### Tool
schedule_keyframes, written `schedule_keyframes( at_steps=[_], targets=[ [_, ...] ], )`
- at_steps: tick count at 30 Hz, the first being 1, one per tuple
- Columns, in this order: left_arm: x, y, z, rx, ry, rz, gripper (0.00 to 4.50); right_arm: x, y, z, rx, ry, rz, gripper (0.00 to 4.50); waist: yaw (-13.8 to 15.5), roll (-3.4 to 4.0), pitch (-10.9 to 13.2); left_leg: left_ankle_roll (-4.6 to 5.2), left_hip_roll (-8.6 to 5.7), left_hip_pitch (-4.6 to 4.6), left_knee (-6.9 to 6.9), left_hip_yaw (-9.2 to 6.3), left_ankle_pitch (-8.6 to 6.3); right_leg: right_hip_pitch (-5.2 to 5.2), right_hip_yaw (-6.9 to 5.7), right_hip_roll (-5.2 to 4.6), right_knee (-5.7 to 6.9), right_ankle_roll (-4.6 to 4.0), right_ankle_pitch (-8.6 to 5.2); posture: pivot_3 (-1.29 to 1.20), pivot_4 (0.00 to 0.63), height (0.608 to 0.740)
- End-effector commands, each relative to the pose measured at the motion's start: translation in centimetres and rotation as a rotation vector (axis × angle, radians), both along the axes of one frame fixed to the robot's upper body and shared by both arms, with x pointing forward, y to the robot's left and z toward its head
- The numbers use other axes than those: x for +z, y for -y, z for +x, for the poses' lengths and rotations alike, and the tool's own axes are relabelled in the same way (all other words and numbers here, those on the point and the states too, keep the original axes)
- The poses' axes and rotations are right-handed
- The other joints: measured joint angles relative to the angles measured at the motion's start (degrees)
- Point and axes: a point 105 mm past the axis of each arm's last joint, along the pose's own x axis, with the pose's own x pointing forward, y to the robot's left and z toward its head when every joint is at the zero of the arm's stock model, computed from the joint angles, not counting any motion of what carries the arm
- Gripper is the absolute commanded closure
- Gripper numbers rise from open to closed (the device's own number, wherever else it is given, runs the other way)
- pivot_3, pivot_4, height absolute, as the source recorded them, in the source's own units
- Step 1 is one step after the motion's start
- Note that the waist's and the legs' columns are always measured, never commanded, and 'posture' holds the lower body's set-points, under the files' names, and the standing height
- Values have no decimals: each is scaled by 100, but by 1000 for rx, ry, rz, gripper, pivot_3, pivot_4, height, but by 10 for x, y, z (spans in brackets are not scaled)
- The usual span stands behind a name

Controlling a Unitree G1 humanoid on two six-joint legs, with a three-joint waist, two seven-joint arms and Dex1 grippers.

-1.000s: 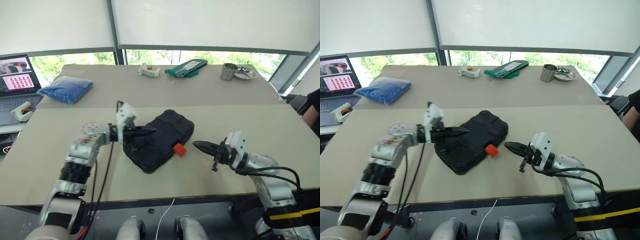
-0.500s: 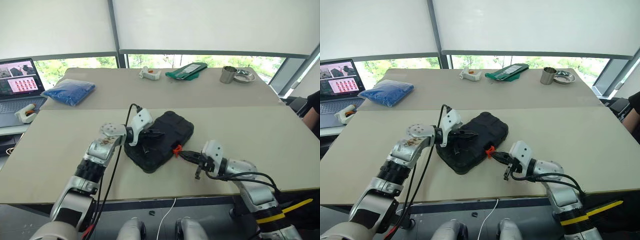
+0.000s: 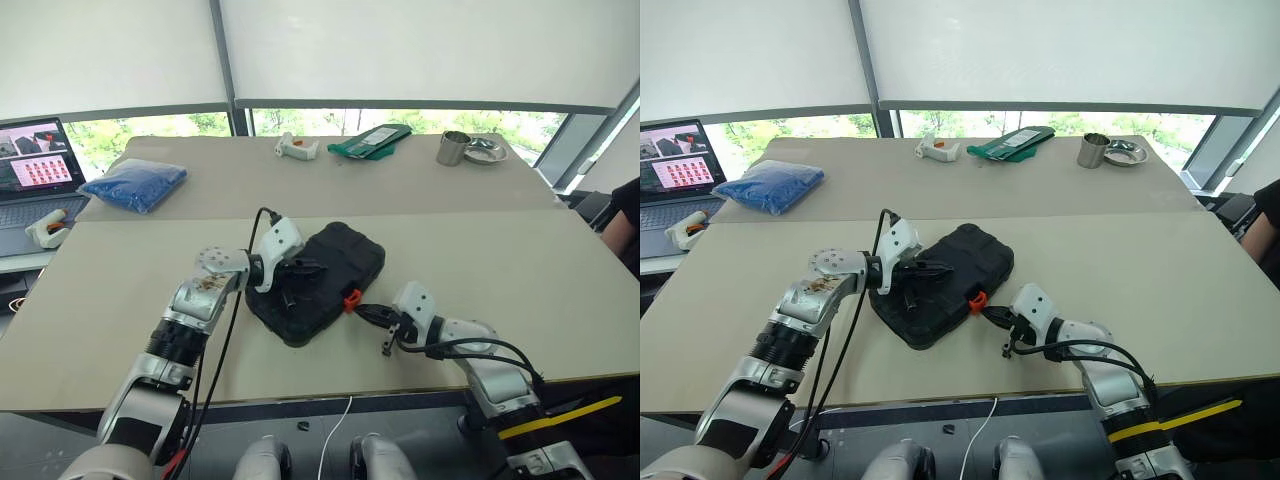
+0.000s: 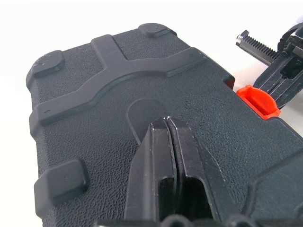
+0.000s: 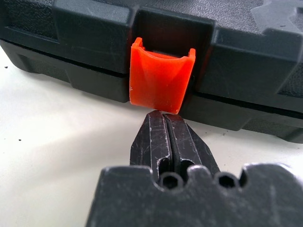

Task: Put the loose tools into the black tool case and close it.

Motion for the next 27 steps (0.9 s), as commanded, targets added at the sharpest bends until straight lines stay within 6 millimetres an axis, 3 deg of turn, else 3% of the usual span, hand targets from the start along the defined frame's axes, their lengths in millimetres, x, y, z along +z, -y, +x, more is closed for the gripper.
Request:
schedule_keyframes(
  at_steps=[1, 8, 20, 27],
  targets=[
    [-31, -5, -4, 30, -105, 55, 4404, 26, 3, -9, 41, 70, 7, 4500, 5, 0, 0, -1, 0, 0, 0, 0, 0, 0, 0, 0, 0, 0, 0, 0, 150, 740],
    [-33, -5, -6, 32, -109, 51, 4404, 36, 9, -14, 27, 75, 30, 4500, 12, 0, 0, -33, 0, 1, -3, -1, -19, 1, -1, -1, -4, 0, -1, 0, 150, 740],
    [-33, -3, -5, 26, -113, 51, 4404, 37, -12, 3, 35, 86, 66, 4500, -5, 1, 0, -37, 2, 4, -3, -3, -21, 2, -4, 0, -7, 1, -1, 0, 150, 740],
    [-36, -4, -7, 26, -123, 56, 4404, 21, -8, -2, 33, -7, 22, 4500, -27, 3, -1, -42, 4, 12, -4, -4, -25, 5, -6, -2, -6, 1, -1, 0, 150, 740]
  ],
)
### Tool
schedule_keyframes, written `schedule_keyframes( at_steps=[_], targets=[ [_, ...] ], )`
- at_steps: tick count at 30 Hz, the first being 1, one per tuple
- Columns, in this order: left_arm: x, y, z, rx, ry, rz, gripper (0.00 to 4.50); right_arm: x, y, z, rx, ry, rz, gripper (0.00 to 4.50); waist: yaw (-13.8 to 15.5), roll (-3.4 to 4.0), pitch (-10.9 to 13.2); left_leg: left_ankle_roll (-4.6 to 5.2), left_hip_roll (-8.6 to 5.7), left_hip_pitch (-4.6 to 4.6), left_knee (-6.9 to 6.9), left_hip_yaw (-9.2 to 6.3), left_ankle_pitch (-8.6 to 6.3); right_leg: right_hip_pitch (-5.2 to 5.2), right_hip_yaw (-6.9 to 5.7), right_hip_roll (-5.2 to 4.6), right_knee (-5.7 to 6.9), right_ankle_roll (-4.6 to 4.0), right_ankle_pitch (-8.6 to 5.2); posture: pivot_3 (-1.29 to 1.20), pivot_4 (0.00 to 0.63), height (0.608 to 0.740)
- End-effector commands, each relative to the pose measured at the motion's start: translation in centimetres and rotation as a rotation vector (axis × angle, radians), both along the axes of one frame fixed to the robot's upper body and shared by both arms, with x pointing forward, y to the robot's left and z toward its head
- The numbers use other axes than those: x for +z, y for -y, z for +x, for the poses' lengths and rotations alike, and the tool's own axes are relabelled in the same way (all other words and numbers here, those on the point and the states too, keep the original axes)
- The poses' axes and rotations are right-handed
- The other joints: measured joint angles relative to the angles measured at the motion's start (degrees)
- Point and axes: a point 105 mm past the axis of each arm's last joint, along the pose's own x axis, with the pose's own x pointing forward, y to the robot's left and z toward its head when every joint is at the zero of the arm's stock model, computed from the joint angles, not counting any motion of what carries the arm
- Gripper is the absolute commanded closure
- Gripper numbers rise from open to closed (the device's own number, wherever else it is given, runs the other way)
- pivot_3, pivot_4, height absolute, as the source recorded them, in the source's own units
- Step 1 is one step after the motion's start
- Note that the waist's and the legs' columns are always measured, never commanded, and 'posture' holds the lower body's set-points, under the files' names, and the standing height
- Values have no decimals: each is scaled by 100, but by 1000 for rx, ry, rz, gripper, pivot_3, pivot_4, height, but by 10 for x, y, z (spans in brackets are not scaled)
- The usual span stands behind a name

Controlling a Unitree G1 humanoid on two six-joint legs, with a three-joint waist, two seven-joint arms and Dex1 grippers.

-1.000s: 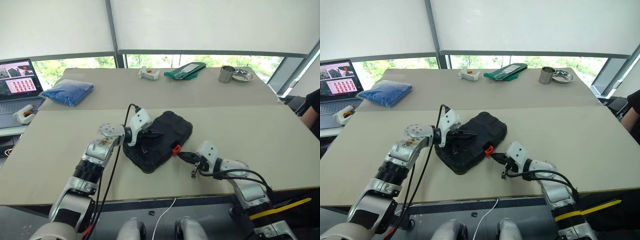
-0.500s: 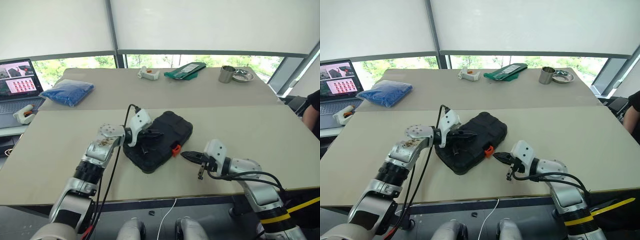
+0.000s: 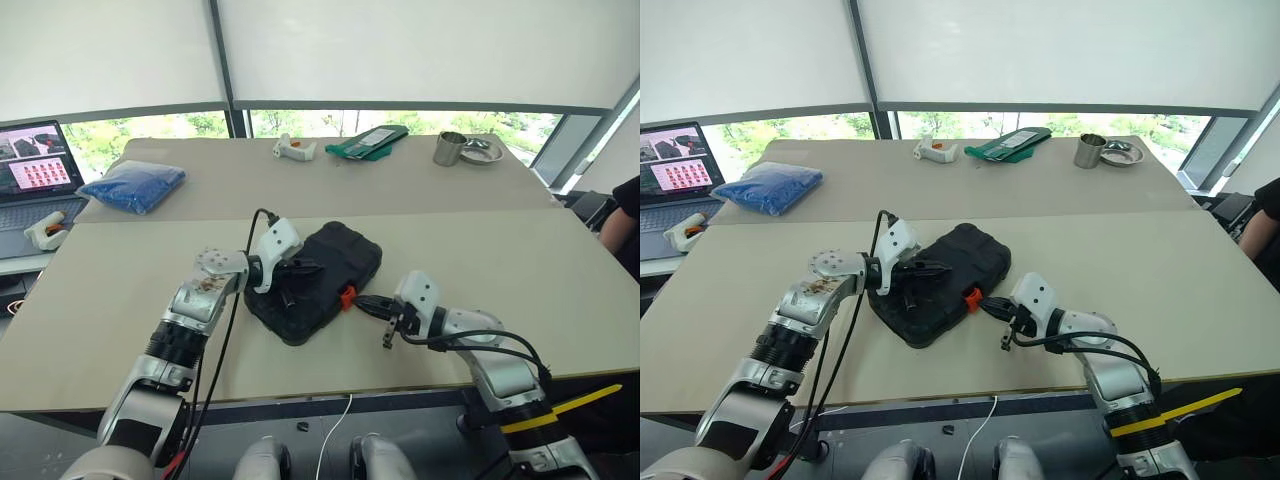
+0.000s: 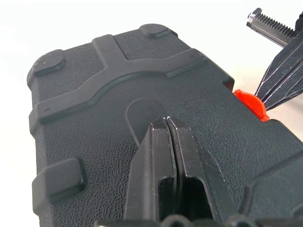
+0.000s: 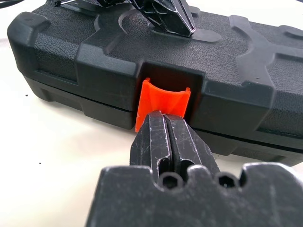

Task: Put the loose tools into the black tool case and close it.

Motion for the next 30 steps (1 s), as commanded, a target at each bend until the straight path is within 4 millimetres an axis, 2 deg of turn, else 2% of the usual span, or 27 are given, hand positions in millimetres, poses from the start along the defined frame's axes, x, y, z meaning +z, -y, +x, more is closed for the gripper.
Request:
schedule_keyframes(
  at_steps=[1, 7, 12, 20, 30],
  targets=[
    [-34, -2, -8, 3, -121, 60, 4404, 2, -2, -4, 13, -14, -13, 4500, 3, 0, 0, 0, -1, -1, -1, 0, 0, -1, 0, -2, 0, 0, 0, 0, 150, 740],
    [-36, -2, -9, 1, -128, 62, 4404, 2, -4, -6, 24, -33, -19, 4500, 13, 0, 0, 0, -4, -5, -11, 1, 0, -3, 0, -4, -8, 0, 0, 0, 150, 740],
    [-37, -2, -9, 3, -131, 66, 4404, 9, -9, 0, 18, -3, 0, 4500, 18, 0, 0, 0, -4, -5, -21, 0, 0, -1, -2, -2, -24, 0, 0, 0, 150, 740],
    [-40, -3, -12, 3, -145, 75, 4404, 15, -7, -4, 33, -4, 5, 4500, 15, 2, -1, 0, -4, -3, -39, 1, 0, 0, -4, -1, -43, 0, 0, 0, 150, 740],
    [-51, -4, -17, -6, -184, 105, 4404, 12, -25, 4, 68, -12, 20, 4500, -43, 3, -2, -1, -3, 11, -59, 2, 0, 8, -5, 2, -60, 0, 0, 0, 150, 740]
  ],
)
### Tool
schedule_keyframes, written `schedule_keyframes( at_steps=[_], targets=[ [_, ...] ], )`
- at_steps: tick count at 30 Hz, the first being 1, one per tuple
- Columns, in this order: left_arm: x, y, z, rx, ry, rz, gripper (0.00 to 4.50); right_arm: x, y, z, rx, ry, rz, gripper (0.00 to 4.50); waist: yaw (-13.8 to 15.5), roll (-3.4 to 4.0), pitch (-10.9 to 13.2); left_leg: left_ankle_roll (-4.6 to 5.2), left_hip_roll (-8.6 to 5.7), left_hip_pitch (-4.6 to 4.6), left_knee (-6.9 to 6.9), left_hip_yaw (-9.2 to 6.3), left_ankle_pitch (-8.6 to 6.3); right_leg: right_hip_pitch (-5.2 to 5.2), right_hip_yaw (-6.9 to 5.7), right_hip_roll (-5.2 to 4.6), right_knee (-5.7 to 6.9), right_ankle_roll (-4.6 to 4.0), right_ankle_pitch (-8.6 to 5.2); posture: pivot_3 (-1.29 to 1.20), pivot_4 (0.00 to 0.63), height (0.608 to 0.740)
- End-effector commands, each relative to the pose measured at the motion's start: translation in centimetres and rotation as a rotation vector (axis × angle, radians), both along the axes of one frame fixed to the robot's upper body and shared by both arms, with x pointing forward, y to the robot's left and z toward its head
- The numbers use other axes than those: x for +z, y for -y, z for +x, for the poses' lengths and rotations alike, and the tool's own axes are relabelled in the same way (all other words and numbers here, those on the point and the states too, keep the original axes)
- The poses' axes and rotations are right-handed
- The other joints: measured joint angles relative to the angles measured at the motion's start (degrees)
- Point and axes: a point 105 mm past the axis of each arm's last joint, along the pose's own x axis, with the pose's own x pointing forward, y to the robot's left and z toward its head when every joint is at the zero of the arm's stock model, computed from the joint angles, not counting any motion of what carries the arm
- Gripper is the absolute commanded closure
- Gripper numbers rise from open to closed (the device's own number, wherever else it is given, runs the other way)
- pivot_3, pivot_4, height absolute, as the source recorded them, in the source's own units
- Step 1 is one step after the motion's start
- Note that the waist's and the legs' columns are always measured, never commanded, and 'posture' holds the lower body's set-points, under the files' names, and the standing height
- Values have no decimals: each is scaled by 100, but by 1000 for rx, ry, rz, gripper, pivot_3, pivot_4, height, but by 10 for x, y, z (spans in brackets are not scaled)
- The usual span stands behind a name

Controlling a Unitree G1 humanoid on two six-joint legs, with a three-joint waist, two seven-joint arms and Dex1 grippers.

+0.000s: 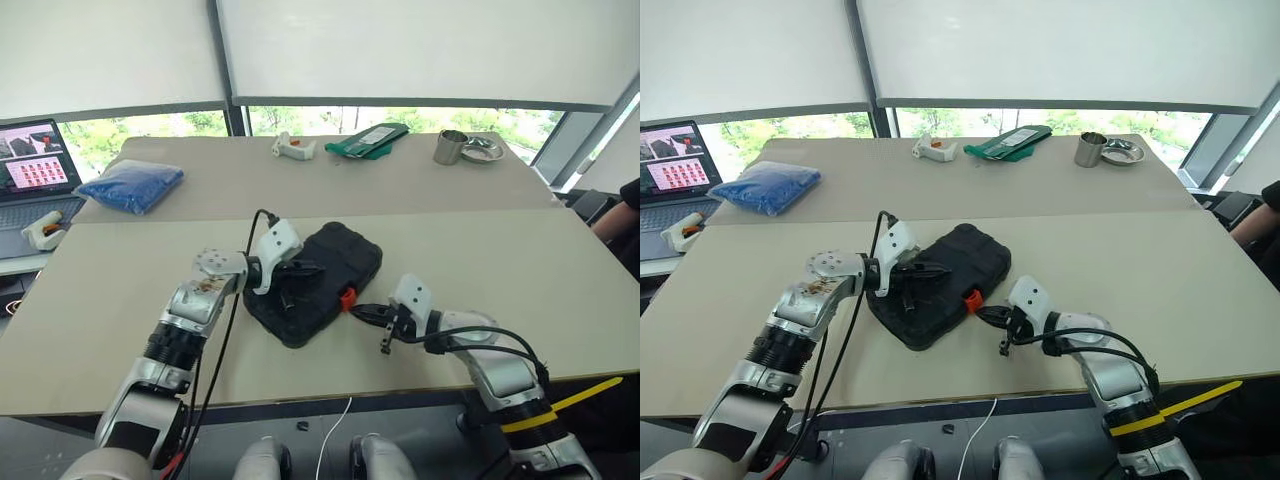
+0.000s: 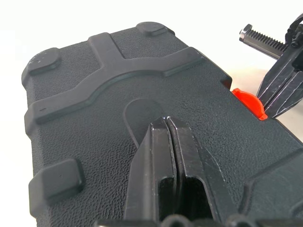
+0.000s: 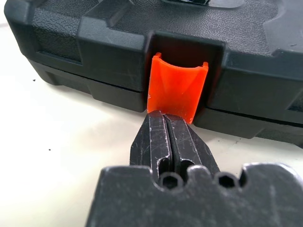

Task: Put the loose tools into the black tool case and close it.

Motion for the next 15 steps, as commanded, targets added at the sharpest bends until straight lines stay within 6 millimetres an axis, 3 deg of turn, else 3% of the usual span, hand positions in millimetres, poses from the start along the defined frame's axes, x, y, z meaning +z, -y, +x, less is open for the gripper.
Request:
schedule_keyframes(
  at_steps=[1, 15],
  targets=[
    [-49, -2, -14, 1, -168, 93, 4404, 22, -17, 7, 39, 84, 44, 4500, -30, 0, 0, 0, 0, 5, -6, 0, 0, 2, 0, 0, -3, 0, 0, 0, 150, 740],
    [-62, -11, -20, 23, -223, 109, 4404, 29, -28, 16, 55, 115, 95, 4500, -90, 6, -4, -2, 2, 31, -28, -7, 0, -8, -2, 7, -3, 0, 1, 0, 150, 740]
  ],
)
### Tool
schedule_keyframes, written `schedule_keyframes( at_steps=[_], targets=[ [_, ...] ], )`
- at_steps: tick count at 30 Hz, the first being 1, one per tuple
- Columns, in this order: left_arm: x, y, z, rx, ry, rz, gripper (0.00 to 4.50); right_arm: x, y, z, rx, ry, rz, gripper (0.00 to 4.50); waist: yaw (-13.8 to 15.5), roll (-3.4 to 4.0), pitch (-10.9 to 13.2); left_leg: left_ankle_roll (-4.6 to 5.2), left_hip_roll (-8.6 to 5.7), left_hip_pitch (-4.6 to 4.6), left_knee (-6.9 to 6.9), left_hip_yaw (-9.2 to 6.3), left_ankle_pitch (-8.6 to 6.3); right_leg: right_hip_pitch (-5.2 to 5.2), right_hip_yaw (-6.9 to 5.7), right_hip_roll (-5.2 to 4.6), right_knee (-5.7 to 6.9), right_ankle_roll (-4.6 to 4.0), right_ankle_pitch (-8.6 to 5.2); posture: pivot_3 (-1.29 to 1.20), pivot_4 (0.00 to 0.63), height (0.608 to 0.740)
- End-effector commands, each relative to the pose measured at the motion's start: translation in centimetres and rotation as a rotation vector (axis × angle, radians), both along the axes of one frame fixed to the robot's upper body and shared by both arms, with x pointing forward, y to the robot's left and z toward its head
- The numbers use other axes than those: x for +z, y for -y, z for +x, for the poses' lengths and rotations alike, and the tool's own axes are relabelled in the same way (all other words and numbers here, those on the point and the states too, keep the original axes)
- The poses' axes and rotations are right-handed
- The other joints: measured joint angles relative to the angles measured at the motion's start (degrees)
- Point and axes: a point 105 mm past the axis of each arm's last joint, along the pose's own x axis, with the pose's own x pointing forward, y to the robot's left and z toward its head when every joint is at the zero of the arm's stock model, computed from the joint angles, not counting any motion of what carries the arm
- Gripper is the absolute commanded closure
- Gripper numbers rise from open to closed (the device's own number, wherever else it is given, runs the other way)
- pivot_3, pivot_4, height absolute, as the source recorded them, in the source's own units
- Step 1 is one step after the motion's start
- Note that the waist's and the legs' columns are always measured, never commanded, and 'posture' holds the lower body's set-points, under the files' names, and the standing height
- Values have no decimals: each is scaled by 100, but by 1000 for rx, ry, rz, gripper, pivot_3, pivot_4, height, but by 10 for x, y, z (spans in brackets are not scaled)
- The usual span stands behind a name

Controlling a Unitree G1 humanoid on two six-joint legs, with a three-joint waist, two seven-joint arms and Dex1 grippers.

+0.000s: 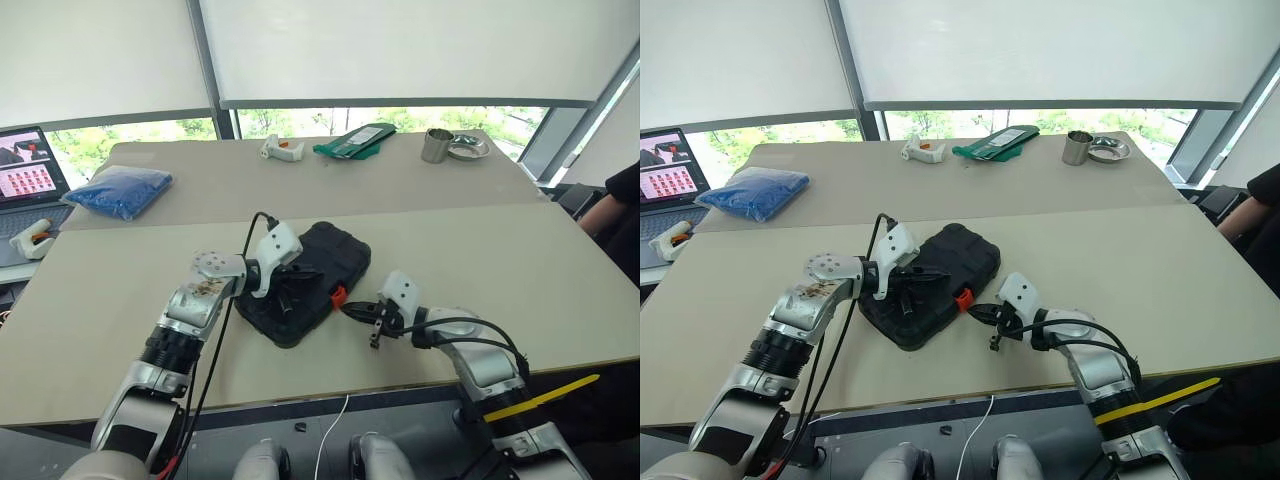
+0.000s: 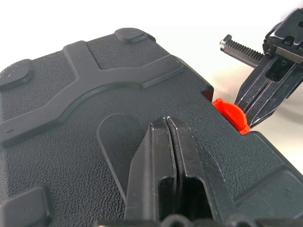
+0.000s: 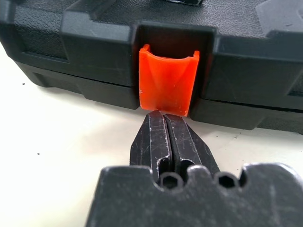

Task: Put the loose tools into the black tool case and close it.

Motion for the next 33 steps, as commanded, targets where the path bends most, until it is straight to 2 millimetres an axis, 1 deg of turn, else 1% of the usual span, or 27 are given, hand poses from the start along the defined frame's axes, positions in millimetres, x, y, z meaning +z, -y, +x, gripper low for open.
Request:
schedule_keyframes(
  at_steps=[1, 7, 11, 13, 15, 20, 22, 24, 26, 27, 30, 31, 33],
  targets=[
    [-58, -10, -16, 27, -216, 104, 4404, 38, -18, 7, 50, 150, 69, 4500, -5, 0, 0, 0, 0, 1, -1, 0, 0, 0, 0, 0, 0, 0, 0, 0, 150, 740],
    [-64, -11, -20, 28, -253, 114, 4404, 49, -30, 9, 72, 177, 85, 4500, -15, 1, 0, 0, 1, 4, -6, 0, 0, -5, 0, 0, 0, 0, 0, 0, 150, 740],
    [-67, -9, -23, 20, -271, 116, 4404, 64, -37, 18, 67, 206, 109, 4500, -25, 1, 0, 0, 1, -4, -7, -1, 0, -14, 0, 0, 0, -1, 0, 0, 150, 740],
    [-69, -8, -24, 18, -277, 117, 4404, 66, -40, 18, 79, 206, 102, 4500, -51, 0, 0, -1, 1, -6, -7, 1, 0, -18, 1, 1, 0, -5, 4, 0, 150, 740],
    [-69, -8, -24, 22, -279, 111, 4404, 63, -39, 14, 102, 184, 72, 4500, -67, 0, 0, 0, 0, -11, -7, 0, 0, -23, 1, 2, 1, -8, 6, 0, 150, 740],
    [-70, -9, -25, 31, -277, 107, 4404, 52, -23, 2, 111, 140, 34, 4500, -43, 3, -2, 0, -2, -11, -8, 1, 0, -19, 2, -1, 1, -9, 7, 0, 150, 740],
    [-66, -10, -22, 37, -245, 90, 4404, 46, -16, -5, 122, 121, 22, 4500, -24, 8, -5, 0, -4, -10, -10, 0, 0, -16, 2, -2, -3, -10, 7, 0, 150, 740],
    [-54, -10, -18, 37, -175, 35, 4404, 42, -6, -13, 132, 117, 6, 4500, -8, 25, -16, -7, -4, -7, -14, 0, -6, -11, 2, -2, -8, -10, 6, 0, 150, 740],
    [-35, -13, -17, 22, -121, -69, 4404, 43, 6, -19, 132, 133, 9, 4500, 10, 37, -23, -10, -5, -3, -16, 1, -10, -7, 4, -2, -11, -10, 6, 0, 150, 740],
    [-23, -17, -17, 24, -72, -116, 4404, 44, 14, -20, 118, 136, 22, 4500, 17, 37, -23, -10, -6, -4, -20, 0, -11, -8, 3, -2, -13, -10, 5, 0, 150, 740],
    [1, -32, -25, -6, 53, -179, 3655, 48, 34, -28, 110, 138, 40, 4500, 29, 36, -22, -10, -6, -12, -28, 1, -11, -18, 2, -2, -22, -11, 4, 0, 150, 740],
    [7, -43, -29, -2, 94, -184, 3329, 49, 43, -31, 109, 145, 40, 3921, 30, 33, -20, -11, -7, -15, -31, 2, -11, -22, 3, -3, -23, -11, 4, 0, 150, 740],
    [18, -74, -36, 52, 172, -180, 2501, 54, 61, -37, 106, 195, 16, 3323, 16, 31, -18, -10, -7, -27, -39, 9, -11, -43, 6, -1, -23, -13, 3, 0, 150, 740]
  ],
)
